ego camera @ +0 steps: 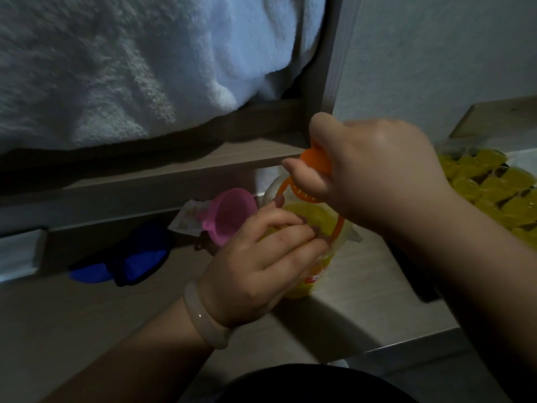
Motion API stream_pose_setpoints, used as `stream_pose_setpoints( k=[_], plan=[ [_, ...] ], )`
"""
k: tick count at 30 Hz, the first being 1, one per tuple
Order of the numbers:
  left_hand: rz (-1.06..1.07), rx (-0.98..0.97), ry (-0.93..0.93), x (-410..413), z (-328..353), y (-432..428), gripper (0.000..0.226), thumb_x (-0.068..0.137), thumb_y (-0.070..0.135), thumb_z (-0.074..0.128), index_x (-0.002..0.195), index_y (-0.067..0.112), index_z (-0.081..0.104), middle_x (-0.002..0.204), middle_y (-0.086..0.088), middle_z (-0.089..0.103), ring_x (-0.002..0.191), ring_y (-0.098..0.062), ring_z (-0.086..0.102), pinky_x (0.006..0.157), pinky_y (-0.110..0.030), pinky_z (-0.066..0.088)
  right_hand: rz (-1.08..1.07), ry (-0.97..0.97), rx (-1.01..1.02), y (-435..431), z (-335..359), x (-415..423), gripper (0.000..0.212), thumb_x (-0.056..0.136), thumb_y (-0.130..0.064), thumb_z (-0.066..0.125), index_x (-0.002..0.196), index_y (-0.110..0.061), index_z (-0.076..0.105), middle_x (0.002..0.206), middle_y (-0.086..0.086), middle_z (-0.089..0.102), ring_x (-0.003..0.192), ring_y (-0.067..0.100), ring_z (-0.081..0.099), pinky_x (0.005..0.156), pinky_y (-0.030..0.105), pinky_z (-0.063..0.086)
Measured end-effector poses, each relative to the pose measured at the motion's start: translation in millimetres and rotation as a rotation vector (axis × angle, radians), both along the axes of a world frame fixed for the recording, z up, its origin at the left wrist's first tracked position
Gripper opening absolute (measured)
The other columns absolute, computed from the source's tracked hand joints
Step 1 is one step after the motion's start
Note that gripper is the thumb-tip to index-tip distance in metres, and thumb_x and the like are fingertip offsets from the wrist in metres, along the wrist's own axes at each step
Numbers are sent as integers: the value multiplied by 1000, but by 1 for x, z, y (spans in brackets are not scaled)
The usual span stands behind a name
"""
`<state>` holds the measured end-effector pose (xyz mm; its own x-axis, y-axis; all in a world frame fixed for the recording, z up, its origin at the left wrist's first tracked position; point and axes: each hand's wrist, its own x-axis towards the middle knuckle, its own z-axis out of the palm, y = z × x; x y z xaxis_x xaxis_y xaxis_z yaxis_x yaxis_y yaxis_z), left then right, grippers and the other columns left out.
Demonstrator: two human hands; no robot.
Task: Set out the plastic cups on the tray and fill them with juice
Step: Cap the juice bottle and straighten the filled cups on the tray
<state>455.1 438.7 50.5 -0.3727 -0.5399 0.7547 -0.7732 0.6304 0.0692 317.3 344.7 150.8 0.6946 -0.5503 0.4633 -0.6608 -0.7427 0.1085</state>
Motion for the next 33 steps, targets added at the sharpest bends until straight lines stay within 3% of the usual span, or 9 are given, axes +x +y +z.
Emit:
stream_pose_setpoints(
  k=[7, 10, 12, 15, 21, 24, 27, 30, 33],
  plan=[
    [259, 102, 324, -7, 13, -4, 26, 86, 26, 67, 89, 0, 65, 97, -12, 58, 94, -20, 55, 87, -28, 46, 48, 112, 77, -1, 9, -17, 38, 84, -54, 32, 92, -20, 45, 68, -2, 41, 59, 21, 35, 45, 27, 18],
    [320, 347, 463, -17, 12, -3, 55, 82, 46, 61, 120, 7, 52, 123, -2, 45, 116, -11, 44, 99, -19, 36, 102, 110, 124, 0, 12, -31, 41, 83, -54, 34, 95, -19, 53, 68, -1, 46, 57, 20, 38, 48, 28, 27],
    [285, 533, 439, -26, 10, -2, 75, 82, 57, 51, 142, 19, 31, 143, 3, 31, 133, -10, 32, 108, -27, 31, 140, 113, 155, 1, 11, -38, 40, 82, -52, 35, 98, -21, 55, 72, 0, 52, 59, 20, 43, 50, 30, 36],
    [222, 672, 447, -41, 11, -6, 86, 78, 63, 49, 149, 28, 16, 154, 8, 19, 141, -8, 20, 114, -34, 27, 158, 92, 139, 4, 11, -47, 37, 81, -47, 40, 99, -19, 55, 73, 2, 56, 58, 21, 46, 49, 32, 40],
    [157, 672, 521, -62, 15, -24, 88, 57, 63, 66, 133, 35, 31, 133, 12, 34, 125, -8, 39, 104, -27, 37, 150, 35, 19, 3, 6, -62, 29, 85, -46, 46, 78, -19, 42, 63, -5, 32, 51, 16, 29, 46, 24, 20],
    [99, 715, 582, -70, 15, -31, 94, 54, 59, 72, 135, 43, 27, 142, 14, 31, 131, -4, 35, 108, -24, 35, 72, -4, -16, 2, 5, -64, 30, 84, -43, 51, 76, -22, 32, 59, -7, 28, 48, 15, 25, 46, 21, 16],
    [70, 705, 590, -77, 13, -37, 93, 52, 55, 74, 134, 33, 37, 132, 13, 43, 125, -2, 41, 104, -31, 40, -20, -9, -61, 0, 3, -68, 32, 83, -43, 51, 72, -20, 32, 55, -6, 23, 44, 16, 23, 46, 20, 16],
    [84, 668, 589, -82, 13, -41, 87, 52, 58, 73, 130, 48, 35, 125, 22, 42, 121, 5, 41, 101, -21, 39, -28, -22, -88, -3, 0, -76, 34, 87, -47, 46, 71, -19, 37, 57, -3, 33, 47, 18, 30, 45, 23, 20],
    [94, 681, 580, -85, 11, -48, 86, 57, 57, 77, 132, 33, 40, 130, 12, 44, 121, -4, 44, 101, -28, 42, 75, -100, -44, -11, -4, -92, 41, 94, -50, 45, 86, -13, 63, 78, 7, 56, 66, 26, 50, 56, 38, 40]
  ],
)
